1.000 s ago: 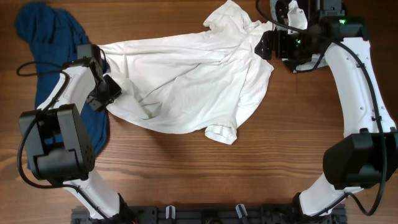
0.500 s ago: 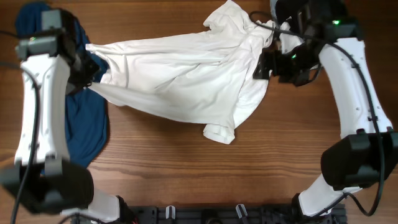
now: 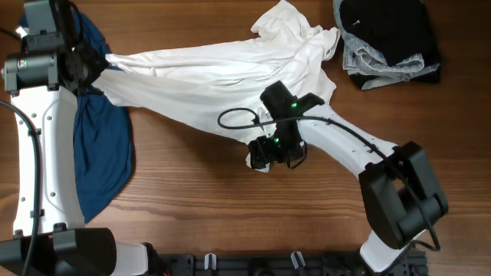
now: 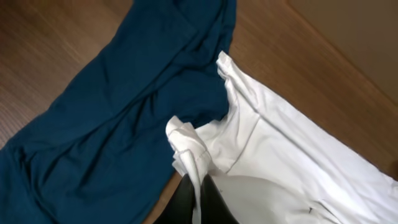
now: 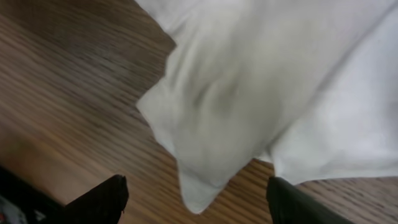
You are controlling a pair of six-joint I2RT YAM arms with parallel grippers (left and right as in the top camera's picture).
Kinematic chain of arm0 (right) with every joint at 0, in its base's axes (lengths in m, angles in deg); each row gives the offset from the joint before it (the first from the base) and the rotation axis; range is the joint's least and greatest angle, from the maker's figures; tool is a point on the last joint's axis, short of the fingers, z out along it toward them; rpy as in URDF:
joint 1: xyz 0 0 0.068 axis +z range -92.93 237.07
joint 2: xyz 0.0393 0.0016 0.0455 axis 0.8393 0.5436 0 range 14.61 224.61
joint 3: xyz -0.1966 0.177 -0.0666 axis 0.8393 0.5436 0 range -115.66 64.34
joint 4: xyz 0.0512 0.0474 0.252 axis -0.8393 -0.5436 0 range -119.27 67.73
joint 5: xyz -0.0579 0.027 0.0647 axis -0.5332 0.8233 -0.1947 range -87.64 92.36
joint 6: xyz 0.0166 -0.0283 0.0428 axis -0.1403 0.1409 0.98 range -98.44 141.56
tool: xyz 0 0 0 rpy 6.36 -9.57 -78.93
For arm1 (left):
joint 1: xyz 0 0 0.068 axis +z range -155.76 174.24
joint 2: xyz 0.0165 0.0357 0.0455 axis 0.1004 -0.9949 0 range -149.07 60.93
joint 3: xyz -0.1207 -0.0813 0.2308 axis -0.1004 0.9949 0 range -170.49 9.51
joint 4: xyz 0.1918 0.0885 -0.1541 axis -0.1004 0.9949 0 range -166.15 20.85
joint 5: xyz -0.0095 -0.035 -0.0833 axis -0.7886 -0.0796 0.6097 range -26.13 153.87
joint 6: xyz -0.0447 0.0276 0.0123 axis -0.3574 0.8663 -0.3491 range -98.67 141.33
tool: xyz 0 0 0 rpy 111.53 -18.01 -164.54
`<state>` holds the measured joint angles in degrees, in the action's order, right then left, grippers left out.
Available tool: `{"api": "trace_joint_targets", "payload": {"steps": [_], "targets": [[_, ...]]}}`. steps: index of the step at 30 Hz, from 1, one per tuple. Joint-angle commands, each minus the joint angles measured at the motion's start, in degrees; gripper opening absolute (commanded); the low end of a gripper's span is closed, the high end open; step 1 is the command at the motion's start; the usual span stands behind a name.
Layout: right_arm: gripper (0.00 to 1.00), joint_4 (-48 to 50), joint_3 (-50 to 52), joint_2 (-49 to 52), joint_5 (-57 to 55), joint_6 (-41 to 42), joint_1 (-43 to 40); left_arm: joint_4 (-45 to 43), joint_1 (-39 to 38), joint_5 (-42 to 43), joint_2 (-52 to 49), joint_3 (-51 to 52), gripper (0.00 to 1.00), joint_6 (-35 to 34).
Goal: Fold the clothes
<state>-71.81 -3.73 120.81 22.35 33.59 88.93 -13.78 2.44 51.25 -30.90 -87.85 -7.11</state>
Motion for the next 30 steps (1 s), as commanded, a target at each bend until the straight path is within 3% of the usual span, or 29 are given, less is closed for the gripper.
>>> {"api": "trace_joint_targets", "payload": {"steps": [1,8,19,30], "targets": [[0.71,2.89,1.03,0.46,-4.22,3.13,0.04,-0.44,-0.04,-1.79,0.33,-2.97,0.04,1.27],[0.77,3.93,1.03,0.48,-7.96,4.90,-1.01,0.15,-0.02,-2.21,2.21,-9.92,0.04,2.99],[0.76,6.23,1.07,5.27,-8.04,4.39,-1.51,-3.17,0.39,-6.78,1.11,-9.90,0.04,4.79],[0.79,6.97,-0.13,5.25,-8.00,3.54,-1.95,-4.28,4.92,-3.43,1.05,-9.90,0.04,5.11]]}}
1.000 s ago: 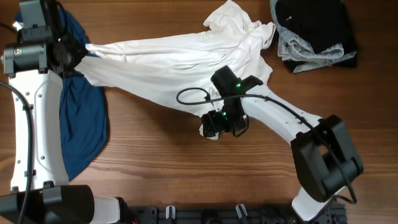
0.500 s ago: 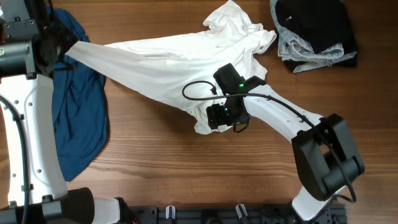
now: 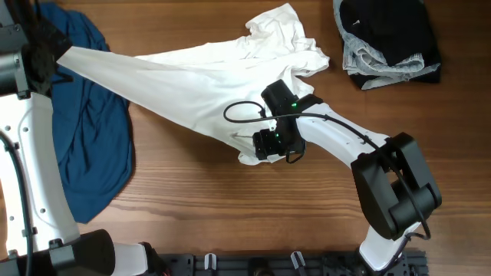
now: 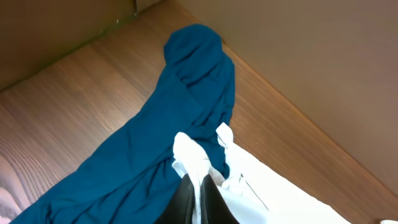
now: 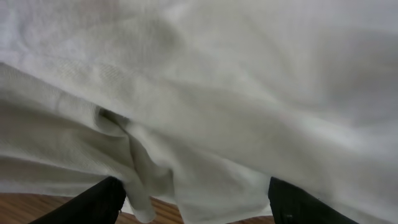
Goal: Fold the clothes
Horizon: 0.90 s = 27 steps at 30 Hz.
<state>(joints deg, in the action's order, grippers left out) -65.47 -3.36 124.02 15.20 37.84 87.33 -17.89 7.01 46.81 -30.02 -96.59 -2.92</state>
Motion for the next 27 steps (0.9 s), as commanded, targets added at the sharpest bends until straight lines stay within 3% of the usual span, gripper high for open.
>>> {"api": "trace_joint_targets", "payload": {"steps": [1,8,15,21,27], "targets": [[0.77,0.42,-0.57,2.03,-0.81,-0.70,-0.35,-0.04,0.20,1.16,0.07,-1.16,0.04,0.94],[0.76,-5.75,-4.85,-2.47,-0.85,-1.92,-0.35,1.88,0.20,1.14,-1.66,-1.16,0.04,0.96],[0.61,-4.39,-2.71,-2.36,-1.20,-2.21,0.68,1.97,0.20,1.16,-1.79,-1.16,0.04,1.14],[0.63,-1.31,-2.08,0.37,-2.56,-8.70,6.62,3.10,0.20,1.20,-1.86,-1.16,0.04,1.14],[0.60,-0.98,-2.01,6.16,-4.07,-11.76,7.39,4.66,0.20,1.20,-1.86,-1.16,0.04,1.14]]}}
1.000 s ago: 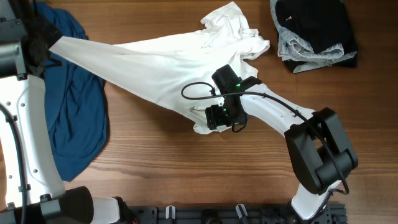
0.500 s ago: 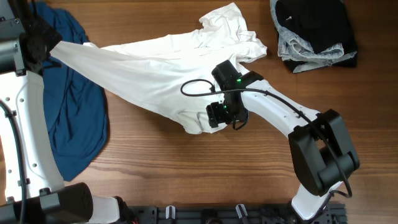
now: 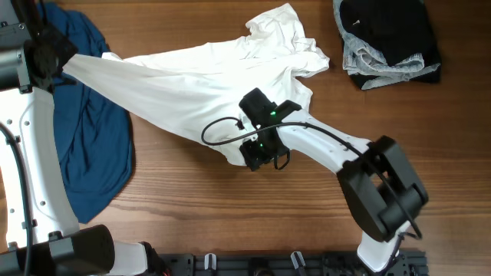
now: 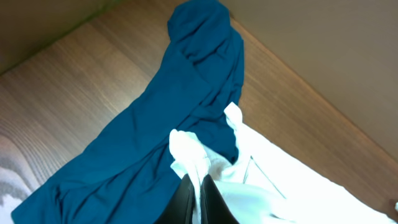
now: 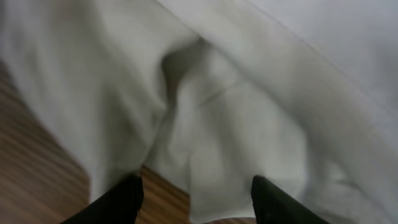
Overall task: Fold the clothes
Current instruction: 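Lift the shirt high with both grippers and shake it out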
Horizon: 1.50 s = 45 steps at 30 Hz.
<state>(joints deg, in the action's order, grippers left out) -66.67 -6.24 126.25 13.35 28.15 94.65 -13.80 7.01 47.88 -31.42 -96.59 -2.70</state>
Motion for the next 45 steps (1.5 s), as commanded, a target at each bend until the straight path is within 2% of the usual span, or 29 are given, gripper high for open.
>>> {"api": "trace_joint_targets", "payload": {"steps": [1,2,3,4,5,8,11,14,19,27,31,34,39,41,43,45], "targets": [[0.58,-0.07,0.87,5.42,-3.52,-2.05,0.07,0.90,0.20,0.11,-0.46,-1.16,0.04,0.92],[0.51,-0.31,0.90,6.29,-4.20,-1.90,0.07,1.03,0.20,0.11,-0.46,-1.16,0.04,0.92],[0.37,-0.70,0.92,6.78,-4.24,-1.90,-0.02,1.20,0.20,0.09,-0.46,-1.16,0.04,0.94],[0.14,-1.33,0.90,6.75,-4.22,-1.68,-0.46,1.38,0.20,0.09,-0.46,-1.16,0.04,0.94],[0.04,-1.79,0.90,6.54,-4.22,-1.01,-0.94,1.55,0.20,0.09,-0.46,-1.16,0.04,0.94],[0.04,-6.08,-0.70,3.08,-4.13,1.14,-4.94,1.75,0.20,0.09,0.02,-1.18,0.04,0.96],[0.04,-14.73,-8.87,-5.14,-4.20,1.27,-11.74,3.52,0.20,0.13,3.39,-1.18,0.04,0.94],[0.04,-19.91,-22.91,-14.56,-4.13,1.03,-20.92,4.35,0.20,0.13,8.94,-1.18,0.04,1.18],[0.04,-23.06,-46.69,-21.22,-3.28,-1.90,-32.65,-0.11,0.20,0.17,19.39,-1.18,0.04,1.16],[0.04,-34.64,-79.21,-24.13,-3.80,-7.28,-39.63,-11.43,0.20,12.20,34.82,-1.18,0.04,1.16],[0.04,-34.88,-84.11,-26.67,-3.96,-11.08,-39.71,-12.76,0.20,16.96,39.52,-1.18,0.04,1.18],[0.04,-34.88,-83.80,-23.15,-3.96,-11.43,-39.71,-11.39,0.20,16.59,35.80,-1.16,0.04,1.38],[0.04,-30.67,-83.80,-8.96,-3.69,-12.68,-39.69,-12.07,0.22,16.63,17.79,-1.18,0.04,3.28],[0.04,-21.59,-83.80,-2.67,-3.39,-12.63,-39.69,-17.05,0.20,16.63,9.20,-1.18,0.04,3.28],[0.04,-9.25,-83.80,1.68,0.31,-12.57,-39.69,-26.38,0.20,17.94,1.18,-1.38,0.04,3.26],[0.04,0.46,-83.82,2.51,1.51,-12.17,-39.69,-32.94,0.20,20.06,-3.45,-3.69,0.04,3.21]]}}
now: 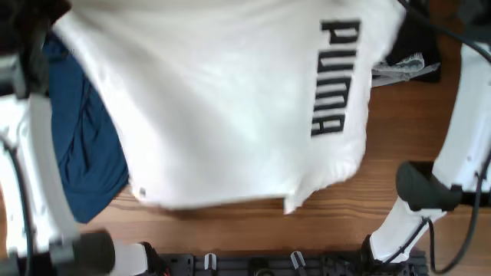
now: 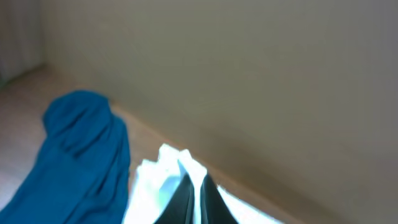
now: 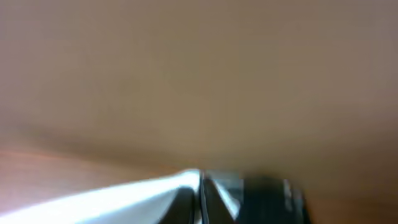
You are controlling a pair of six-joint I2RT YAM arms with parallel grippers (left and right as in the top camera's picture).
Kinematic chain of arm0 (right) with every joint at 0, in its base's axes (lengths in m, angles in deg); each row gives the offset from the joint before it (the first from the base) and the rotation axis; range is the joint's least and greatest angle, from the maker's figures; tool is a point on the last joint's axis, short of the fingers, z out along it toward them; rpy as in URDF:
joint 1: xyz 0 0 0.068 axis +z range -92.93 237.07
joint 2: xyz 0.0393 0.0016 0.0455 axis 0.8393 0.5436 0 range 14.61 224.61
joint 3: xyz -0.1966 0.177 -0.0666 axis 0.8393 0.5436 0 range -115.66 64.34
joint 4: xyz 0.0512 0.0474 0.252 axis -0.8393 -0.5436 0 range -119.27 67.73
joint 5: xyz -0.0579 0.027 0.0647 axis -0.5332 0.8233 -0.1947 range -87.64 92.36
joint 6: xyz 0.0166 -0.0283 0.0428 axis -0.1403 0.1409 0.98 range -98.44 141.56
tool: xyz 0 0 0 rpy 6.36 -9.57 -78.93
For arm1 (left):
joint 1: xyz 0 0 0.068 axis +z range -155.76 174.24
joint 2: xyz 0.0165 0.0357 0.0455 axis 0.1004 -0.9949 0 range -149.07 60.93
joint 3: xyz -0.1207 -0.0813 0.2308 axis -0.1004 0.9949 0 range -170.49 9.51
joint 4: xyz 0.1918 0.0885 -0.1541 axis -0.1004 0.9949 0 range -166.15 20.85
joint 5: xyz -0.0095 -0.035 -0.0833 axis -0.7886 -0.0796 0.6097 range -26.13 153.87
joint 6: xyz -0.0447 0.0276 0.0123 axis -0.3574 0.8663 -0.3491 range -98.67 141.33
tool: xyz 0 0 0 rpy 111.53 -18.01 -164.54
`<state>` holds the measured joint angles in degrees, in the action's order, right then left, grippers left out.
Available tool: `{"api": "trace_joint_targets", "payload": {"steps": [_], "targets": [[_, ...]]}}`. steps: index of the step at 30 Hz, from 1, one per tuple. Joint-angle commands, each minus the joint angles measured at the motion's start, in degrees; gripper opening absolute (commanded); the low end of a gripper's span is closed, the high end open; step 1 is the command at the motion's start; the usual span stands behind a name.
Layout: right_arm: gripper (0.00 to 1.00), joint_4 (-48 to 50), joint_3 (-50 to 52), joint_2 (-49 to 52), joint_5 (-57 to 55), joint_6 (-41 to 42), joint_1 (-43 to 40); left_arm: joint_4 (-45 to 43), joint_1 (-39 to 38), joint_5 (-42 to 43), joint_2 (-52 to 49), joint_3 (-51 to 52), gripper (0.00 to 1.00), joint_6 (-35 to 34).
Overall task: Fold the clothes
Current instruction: 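Lift the shirt high with both grippers and shake it out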
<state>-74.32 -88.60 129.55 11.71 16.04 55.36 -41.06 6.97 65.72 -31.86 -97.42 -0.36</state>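
Note:
A white T-shirt (image 1: 222, 100) with black PUMA lettering (image 1: 335, 77) hangs spread wide high above the table and fills most of the overhead view. In the left wrist view my left gripper (image 2: 194, 190) is shut on a white corner of the shirt (image 2: 168, 165). My right gripper (image 3: 200, 196) is shut on another white edge of the shirt (image 3: 124, 196), blurred. In the overhead view both grippers are hidden behind the shirt's top corners.
A blue garment (image 1: 80, 146) lies on the wooden table (image 1: 230, 230) at the left, half under the raised shirt, and shows as the blue garment (image 2: 68, 155) below the left gripper. A dark pile of clothes (image 1: 418, 54) sits at the back right. White arm links stand at both sides.
The shirt lay stretched on the table, left gripper holding one corner, right gripper open at its near hem. Now the right gripper is shut on it and the shirt hangs spread, print showing.
My left gripper held a shirt corner over the blue garment while the right, open, was at the shirt's near corner. Then the left held it farther back-left, the shirt taut, the right over the hem. Now both grip it and it hangs spread.

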Motion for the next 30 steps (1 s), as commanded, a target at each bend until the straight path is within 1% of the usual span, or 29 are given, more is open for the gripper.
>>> {"api": "trace_joint_targets", "payload": {"steps": [1,3,5,7,8,9,11,14,15,17,19,22,27,30], "targets": [[0.04,10.54,-1.68,-1.20,3.15,-0.02,-0.39,-6.95,0.24,2.23,-3.76,-4.04,0.04,0.90],[0.04,15.21,-1.68,-2.91,3.26,0.07,-0.39,-9.31,0.31,1.95,-3.96,-8.02,0.04,1.75],[0.04,19.19,-1.68,-4.50,4.70,0.20,-0.39,-9.40,0.59,2.01,-3.96,-14.19,0.04,2.01],[0.04,19.69,-1.68,-5.14,4.68,0.57,-0.39,-8.20,0.63,2.01,-3.96,-18.05,0.04,2.78],[0.04,18.97,-1.66,-5.14,4.66,0.55,-0.42,-7.45,0.63,2.01,-3.91,-18.40,0.04,3.80],[0.04,18.23,-1.53,-4.83,4.66,-0.55,-0.42,-5.51,0.61,2.21,-3.87,-18.38,0.04,4.87],[0.04,16.39,-0.98,-4.09,5.16,-0.57,-0.39,1.46,0.63,2.19,-4.76,-18.36,0.04,5.05],[0.04,10.01,0.66,-1.22,7.30,-0.66,-0.39,15.47,0.63,1.86,-8.20,-18.32,0.04,8.46],[0.04,8.15,0.66,-0.11,8.33,-1.27,-0.39,18.88,0.85,1.31,-9.31,-18.32,0.04,9.07],[0.04,4.79,0.66,2.23,9.18,-2.45,-0.39,22.62,1.97,0.66,-10.67,-18.32,0.04,9.51],[0.04,3.08,0.66,2.82,9.14,-3.54,-0.39,23.04,3.56,0.72,-10.34,-18.34,0.04,9.46],[0.04,0.31,0.22,-0.83,9.16,-3.50,-0.42,23.76,4.35,0.63,-6.54,-18.34,0.04,9.53],[0.04,-10.34,0.22,-14.53,7.78,-5.01,-0.42,28.70,4.44,0.24,6.29,-18.34,0.04,9.51],[0.04,-14.01,0.22,-20.44,6.54,-5.03,-0.42,29.33,4.44,0.24,13.99,-18.34,0.04,9.51]]}}
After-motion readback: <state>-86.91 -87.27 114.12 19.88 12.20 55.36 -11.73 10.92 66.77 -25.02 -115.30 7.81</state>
